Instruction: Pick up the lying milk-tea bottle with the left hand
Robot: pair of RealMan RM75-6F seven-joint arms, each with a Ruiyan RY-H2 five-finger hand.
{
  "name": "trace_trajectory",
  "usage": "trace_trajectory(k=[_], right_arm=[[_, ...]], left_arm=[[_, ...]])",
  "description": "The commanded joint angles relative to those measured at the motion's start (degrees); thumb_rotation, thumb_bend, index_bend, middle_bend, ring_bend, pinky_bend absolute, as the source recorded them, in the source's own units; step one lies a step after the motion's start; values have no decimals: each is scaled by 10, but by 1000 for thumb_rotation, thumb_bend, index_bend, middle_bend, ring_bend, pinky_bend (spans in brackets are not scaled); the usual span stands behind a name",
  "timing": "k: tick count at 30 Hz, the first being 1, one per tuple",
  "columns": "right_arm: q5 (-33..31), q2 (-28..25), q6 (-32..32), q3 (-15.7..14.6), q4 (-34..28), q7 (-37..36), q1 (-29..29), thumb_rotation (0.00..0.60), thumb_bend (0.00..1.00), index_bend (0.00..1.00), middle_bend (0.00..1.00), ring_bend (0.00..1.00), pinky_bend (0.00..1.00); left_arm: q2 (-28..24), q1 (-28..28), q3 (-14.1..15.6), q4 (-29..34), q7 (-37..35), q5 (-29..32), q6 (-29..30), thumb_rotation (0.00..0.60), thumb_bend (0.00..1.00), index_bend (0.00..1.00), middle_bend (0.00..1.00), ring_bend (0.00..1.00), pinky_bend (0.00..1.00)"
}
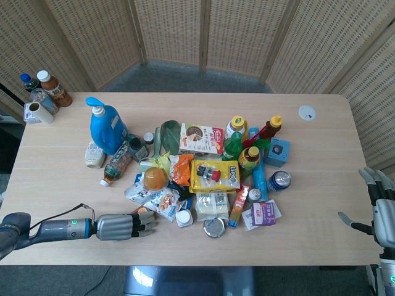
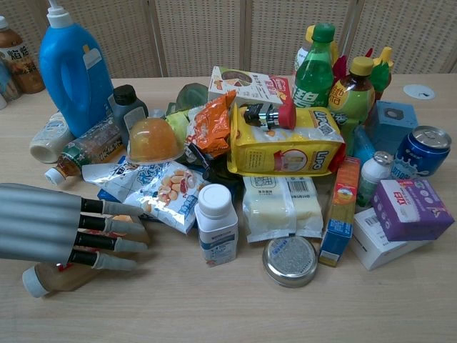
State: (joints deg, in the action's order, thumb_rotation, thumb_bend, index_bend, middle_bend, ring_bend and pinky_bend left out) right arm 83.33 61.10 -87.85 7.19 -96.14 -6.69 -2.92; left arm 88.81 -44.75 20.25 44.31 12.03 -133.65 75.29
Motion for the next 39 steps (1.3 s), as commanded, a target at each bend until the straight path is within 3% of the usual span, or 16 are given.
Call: trace_trajectory(k=[1,2,5,6,9,18,28,39], right_arm=[[0,0,0,0,0,-1,0,600,0,0,0,0,0],[0,0,0,0,0,-2,0,600,0,0,0,0,0],[1,0,-1,0,0,-3,1,600,0,0,0,0,0],[1,-1,-1,0,0,-3,1,600,0,0,0,0,0],[1,-1,-1,0,0,-3,0,600,0,0,0,0,0],[2,-1,-1,0,0,-2,1,600,0,0,0,0,0],[8,0,-3,-3,-3,4,1,600,0,0,0,0,0],[11,3,-2,-5,-5,16,0,600,0,0,0,0,0]], left_arm=[[-1,-2,3,12,5,7,-6,600,18,178,31,20,84],[-1,-3,5,14,5,7,-4,600,18,280,89,67,148],[-1,-5,10,15,4,7,3,600,26,597,382,331,364],[0,-5,12,15,4,8,5,600,33,663,452,399,414],[1,-7,16,17,10,7,7,600,44,734,525,464,458],[-39,-10,7,69,31,17,60,600,54,777,568,504,495],[-164,-11,-13,192,74,26,121,600,53,772,561,504,497],[-259,17,-46,225,80,50,184,600,52,762,553,502,491]])
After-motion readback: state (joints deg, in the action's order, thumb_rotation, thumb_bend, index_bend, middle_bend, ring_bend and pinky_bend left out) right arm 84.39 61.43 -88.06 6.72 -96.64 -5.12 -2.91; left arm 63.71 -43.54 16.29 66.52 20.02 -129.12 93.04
